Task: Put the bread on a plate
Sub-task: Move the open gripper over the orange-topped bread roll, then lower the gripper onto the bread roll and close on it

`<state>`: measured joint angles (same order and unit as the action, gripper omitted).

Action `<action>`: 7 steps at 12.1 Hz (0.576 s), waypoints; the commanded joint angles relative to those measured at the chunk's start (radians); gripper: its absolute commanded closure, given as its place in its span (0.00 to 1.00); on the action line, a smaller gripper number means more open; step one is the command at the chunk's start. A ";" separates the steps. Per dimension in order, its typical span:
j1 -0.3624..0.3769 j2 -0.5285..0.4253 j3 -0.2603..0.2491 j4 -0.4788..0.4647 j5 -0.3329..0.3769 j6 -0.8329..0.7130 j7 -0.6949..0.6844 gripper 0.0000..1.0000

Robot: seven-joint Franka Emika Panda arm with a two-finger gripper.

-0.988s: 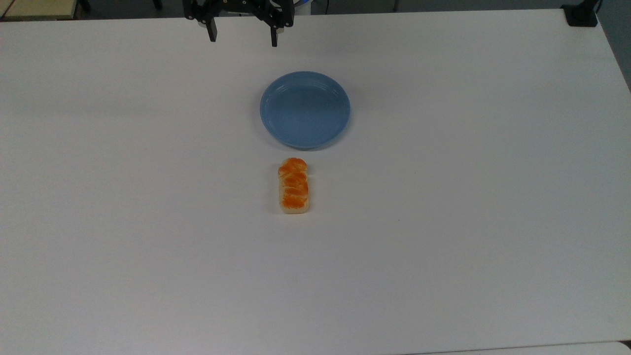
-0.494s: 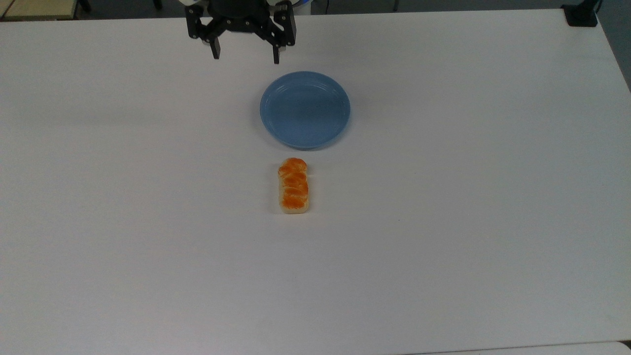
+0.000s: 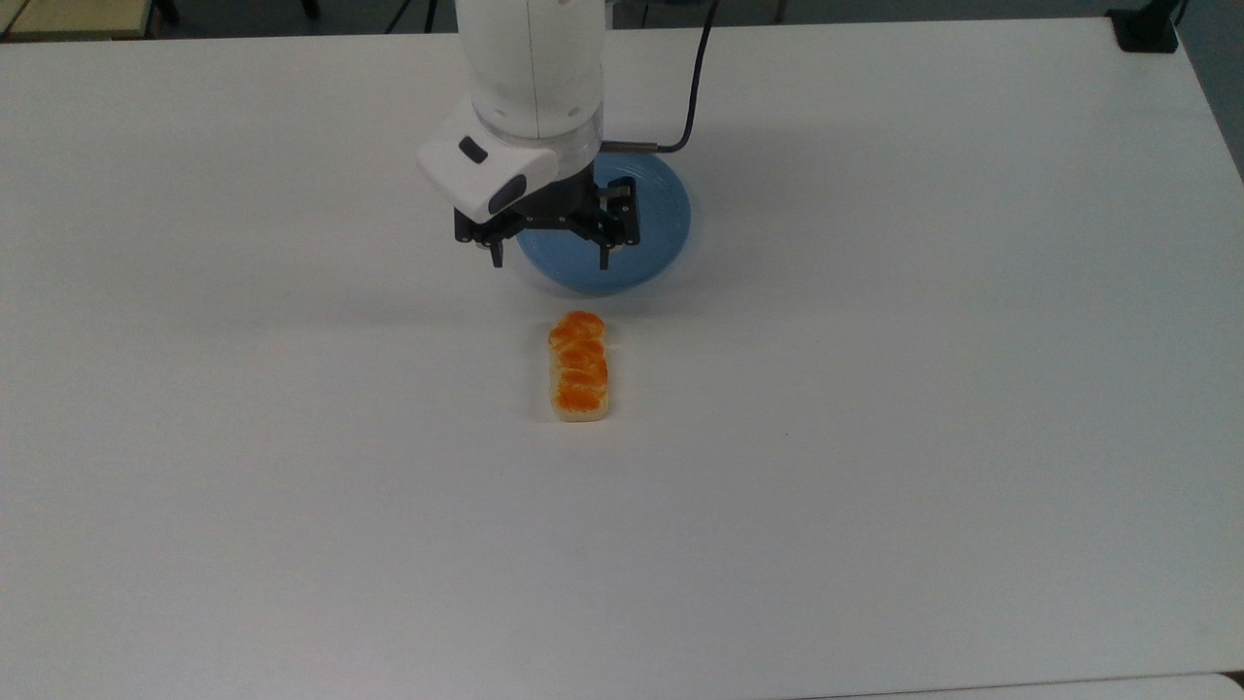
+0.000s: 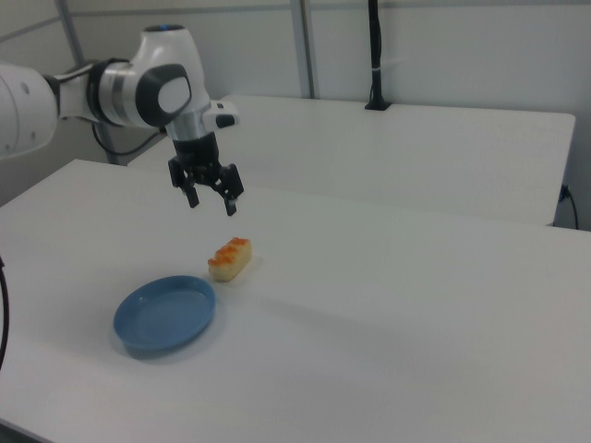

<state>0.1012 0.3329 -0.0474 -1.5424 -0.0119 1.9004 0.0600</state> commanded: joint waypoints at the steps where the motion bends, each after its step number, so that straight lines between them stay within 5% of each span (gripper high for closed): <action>1: 0.008 0.069 0.014 0.001 0.010 0.090 0.014 0.00; 7: 0.035 0.212 0.024 0.001 -0.014 0.266 0.104 0.00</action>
<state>0.1199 0.5263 -0.0198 -1.5446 -0.0121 2.1452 0.1318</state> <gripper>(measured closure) 0.000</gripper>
